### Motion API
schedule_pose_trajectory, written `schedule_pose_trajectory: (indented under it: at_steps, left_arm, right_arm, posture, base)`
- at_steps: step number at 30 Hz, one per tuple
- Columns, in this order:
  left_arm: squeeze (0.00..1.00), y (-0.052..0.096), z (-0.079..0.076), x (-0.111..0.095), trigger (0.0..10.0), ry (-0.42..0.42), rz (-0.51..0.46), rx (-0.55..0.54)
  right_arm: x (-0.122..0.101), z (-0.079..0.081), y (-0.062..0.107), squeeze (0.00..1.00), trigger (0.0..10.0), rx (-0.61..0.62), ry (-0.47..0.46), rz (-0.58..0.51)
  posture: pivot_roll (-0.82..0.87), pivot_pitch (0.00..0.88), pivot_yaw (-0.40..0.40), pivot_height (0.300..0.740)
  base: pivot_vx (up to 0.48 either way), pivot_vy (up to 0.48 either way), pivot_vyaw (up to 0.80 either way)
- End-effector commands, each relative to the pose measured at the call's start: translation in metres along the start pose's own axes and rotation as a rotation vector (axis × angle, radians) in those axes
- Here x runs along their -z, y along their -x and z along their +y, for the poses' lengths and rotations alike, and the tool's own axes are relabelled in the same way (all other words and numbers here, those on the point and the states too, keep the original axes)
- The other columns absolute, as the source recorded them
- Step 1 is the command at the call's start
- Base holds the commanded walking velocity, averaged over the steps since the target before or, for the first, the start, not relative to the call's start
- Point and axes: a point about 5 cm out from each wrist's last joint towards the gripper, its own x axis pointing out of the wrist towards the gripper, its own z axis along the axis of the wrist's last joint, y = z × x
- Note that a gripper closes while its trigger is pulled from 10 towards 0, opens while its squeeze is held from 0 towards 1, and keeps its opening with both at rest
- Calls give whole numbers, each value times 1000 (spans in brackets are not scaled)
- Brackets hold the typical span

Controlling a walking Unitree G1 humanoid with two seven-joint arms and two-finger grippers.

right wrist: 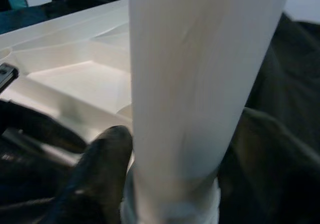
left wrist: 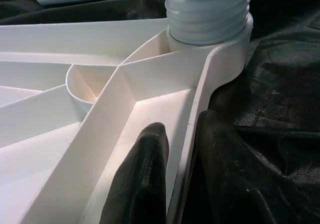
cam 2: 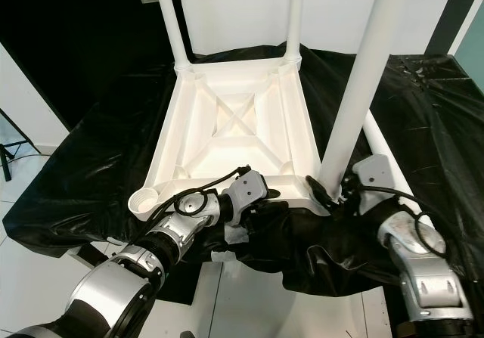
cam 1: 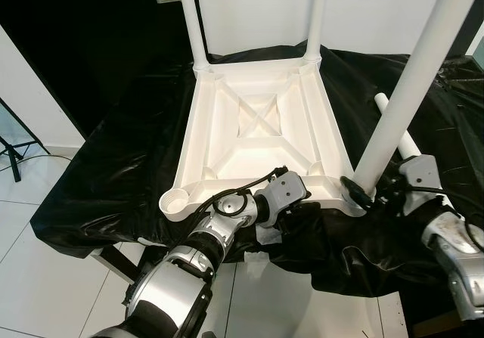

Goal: Building children table

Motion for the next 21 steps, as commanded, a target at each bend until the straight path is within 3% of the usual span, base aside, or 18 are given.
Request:
schedule_pose_trajectory:
  at_steps: [1, 9, 14, 15, 16, 19, 20, 21]
  left_arm:
    - [0, 6, -9, 22, 10000, 35, 89, 26]
    - [0, 7, -8, 23, 10000, 37, 90, 20]
    - [0, 7, -8, 22, 9922, 35, 90, 20]
    - [0, 7, -8, 22, 9882, 35, 90, 19]
    - [0, 7, -8, 22, 9882, 35, 90, 19]
    - [0, 6, -7, 21, 9765, 31, 89, 23]
    - [0, 6, -7, 21, 9765, 31, 89, 23]
    - [0, 6, -7, 21, 9804, 30, 90, 23]
  right_arm:
    - [4, 3, 1, 0, 0, -73, -13, 35]
    - [8, 3, 2, 0, 0, -116, -51, 61]
    - [13, 13, 1, 0, 0, -64, -140, 48]
    - [13, 17, -3, 0, 0, 12, -169, 18]
    - [13, 17, -3, 0, 0, 12, -169, 18]
    - [18, 38, -10, 0, 0, 313, -188, -21]
    - [18, 38, -10, 0, 0, 313, -188, -21]
    - [19, 46, -8, 0, 0, 391, -205, -23]
  posture:
    - [-176, 0, 66, 740]
    - [-173, 0, 70, 740]
    - [-173, 0, 73, 740]
    - [-178, 0, 76, 740]
    - [-178, 0, 76, 740]
    - [-179, 0, 76, 740]
    - [-179, 0, 76, 740]
    - [-179, 0, 76, 740]
  base:
    - [0, 0, 0]
    - [0, 0, 0]
    - [0, 0, 0]
    - [0, 0, 0]
    - [0, 0, 0]
    - [0, 0, 0]
    - [0, 0, 0]
    - [0, 0, 0]
